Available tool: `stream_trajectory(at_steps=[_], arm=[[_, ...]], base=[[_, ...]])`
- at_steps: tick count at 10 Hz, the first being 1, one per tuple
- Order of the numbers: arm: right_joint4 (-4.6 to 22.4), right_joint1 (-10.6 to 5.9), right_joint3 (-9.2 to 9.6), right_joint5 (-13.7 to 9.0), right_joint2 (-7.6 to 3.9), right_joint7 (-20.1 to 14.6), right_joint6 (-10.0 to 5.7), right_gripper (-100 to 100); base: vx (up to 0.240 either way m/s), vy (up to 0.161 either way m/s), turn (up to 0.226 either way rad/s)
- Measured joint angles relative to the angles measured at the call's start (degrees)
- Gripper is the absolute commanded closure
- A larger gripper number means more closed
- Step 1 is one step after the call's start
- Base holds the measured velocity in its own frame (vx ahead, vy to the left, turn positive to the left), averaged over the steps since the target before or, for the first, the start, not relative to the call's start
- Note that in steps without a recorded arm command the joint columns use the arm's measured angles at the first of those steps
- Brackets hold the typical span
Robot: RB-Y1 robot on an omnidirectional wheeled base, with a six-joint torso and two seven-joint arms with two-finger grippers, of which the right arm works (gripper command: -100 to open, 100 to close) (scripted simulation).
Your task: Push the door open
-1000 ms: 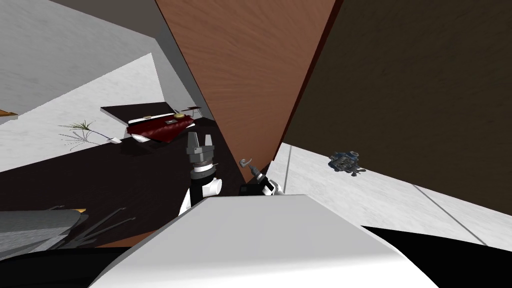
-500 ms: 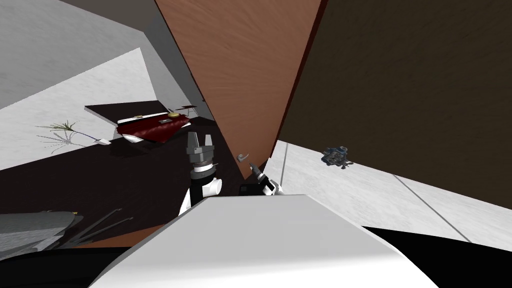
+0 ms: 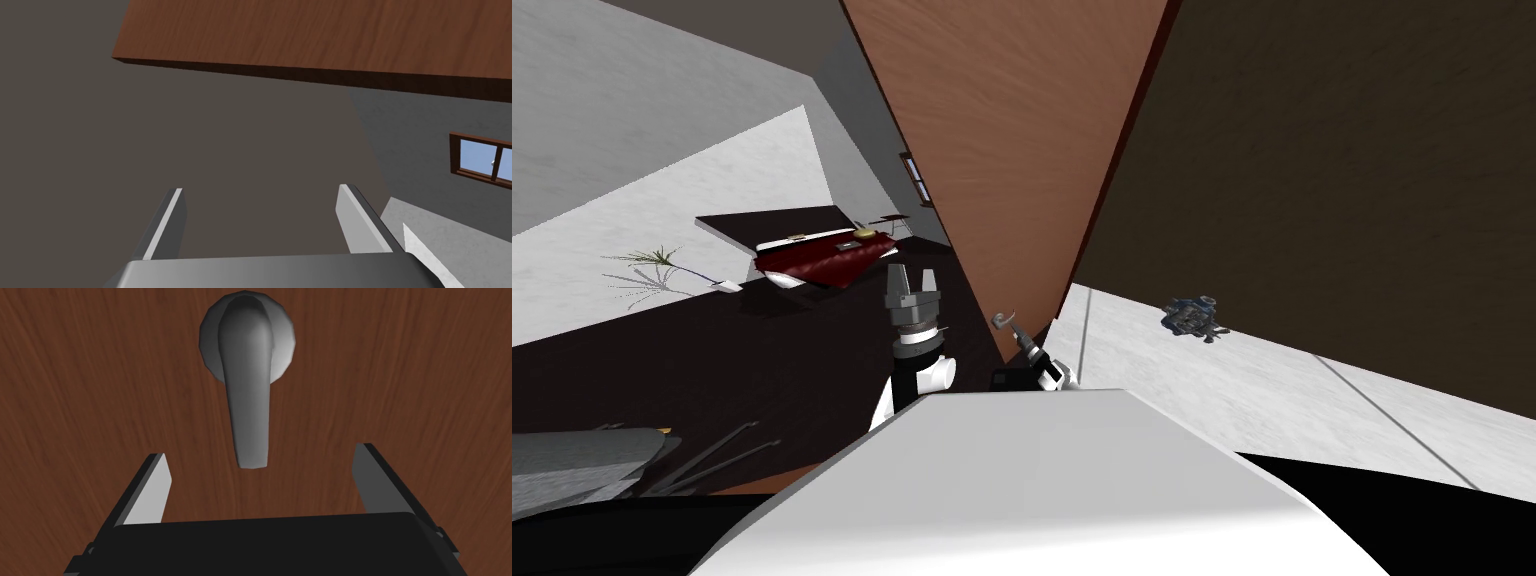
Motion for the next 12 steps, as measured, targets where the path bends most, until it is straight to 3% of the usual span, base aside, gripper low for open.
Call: stream_trajectory(at_steps=[3,4,9,12], arm=[[0.3,-0.04,-0.47,0.0,0.50,0.3,-0.29,-100],[0.3,-0.06,-0.49,0.0,0.54,0.4,-0.31,100],[0.3,-0.14,-0.54,0.0,0.50,0.4,-0.12,100],[0.2,0.20,-1.42,-0.2,0.31,0.7,0.31,100]], base=[[0.156,0.108,0.017],[-0.005,-0.007,-0.007],[-0.014,-0.014,0.001],[0.083,0.137,-0.034]])
